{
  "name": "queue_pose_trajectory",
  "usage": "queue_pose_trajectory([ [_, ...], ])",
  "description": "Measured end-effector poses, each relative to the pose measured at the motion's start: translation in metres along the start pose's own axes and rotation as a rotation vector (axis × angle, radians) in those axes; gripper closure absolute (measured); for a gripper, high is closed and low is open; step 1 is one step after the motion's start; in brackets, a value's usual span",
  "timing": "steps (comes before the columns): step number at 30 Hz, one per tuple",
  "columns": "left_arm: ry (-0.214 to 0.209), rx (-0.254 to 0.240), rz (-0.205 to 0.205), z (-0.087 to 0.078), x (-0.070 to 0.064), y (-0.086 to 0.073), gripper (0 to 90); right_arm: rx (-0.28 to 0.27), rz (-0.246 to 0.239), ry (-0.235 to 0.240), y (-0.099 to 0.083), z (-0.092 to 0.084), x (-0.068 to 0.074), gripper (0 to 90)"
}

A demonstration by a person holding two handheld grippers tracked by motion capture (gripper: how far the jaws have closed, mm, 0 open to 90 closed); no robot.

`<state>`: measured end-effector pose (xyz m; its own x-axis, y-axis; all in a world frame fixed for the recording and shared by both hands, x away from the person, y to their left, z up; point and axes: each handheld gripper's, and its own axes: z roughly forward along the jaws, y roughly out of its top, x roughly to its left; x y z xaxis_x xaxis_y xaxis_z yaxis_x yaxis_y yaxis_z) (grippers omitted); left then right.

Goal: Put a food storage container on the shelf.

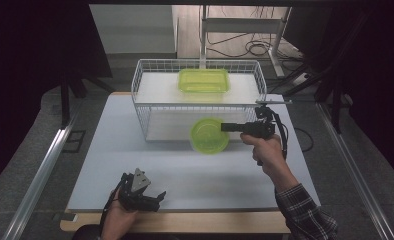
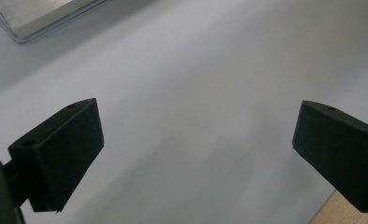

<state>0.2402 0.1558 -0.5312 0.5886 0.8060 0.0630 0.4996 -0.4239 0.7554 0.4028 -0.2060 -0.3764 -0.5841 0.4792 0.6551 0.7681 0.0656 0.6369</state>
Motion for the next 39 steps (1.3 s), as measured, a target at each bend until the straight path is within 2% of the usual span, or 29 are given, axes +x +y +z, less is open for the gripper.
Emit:
queue_pose_trajectory([
  [17, -0.013, 0.003, -0.010, 0.001, 0.000, 0.000, 1.7, -0.044, -0.003, 0.010, 0.029, -0.010, 0.017, 81.0],
  [24, -0.033, 0.023, -0.022, 0.002, 0.001, 0.000, 1.8, -0.065, -0.013, 0.007, 0.044, -0.014, 0.025, 81.0],
  [39, -0.046, 0.062, -0.007, 0.005, -0.001, -0.001, 1.6, -0.114, -0.030, -0.009, 0.076, -0.017, 0.042, 80.9],
])
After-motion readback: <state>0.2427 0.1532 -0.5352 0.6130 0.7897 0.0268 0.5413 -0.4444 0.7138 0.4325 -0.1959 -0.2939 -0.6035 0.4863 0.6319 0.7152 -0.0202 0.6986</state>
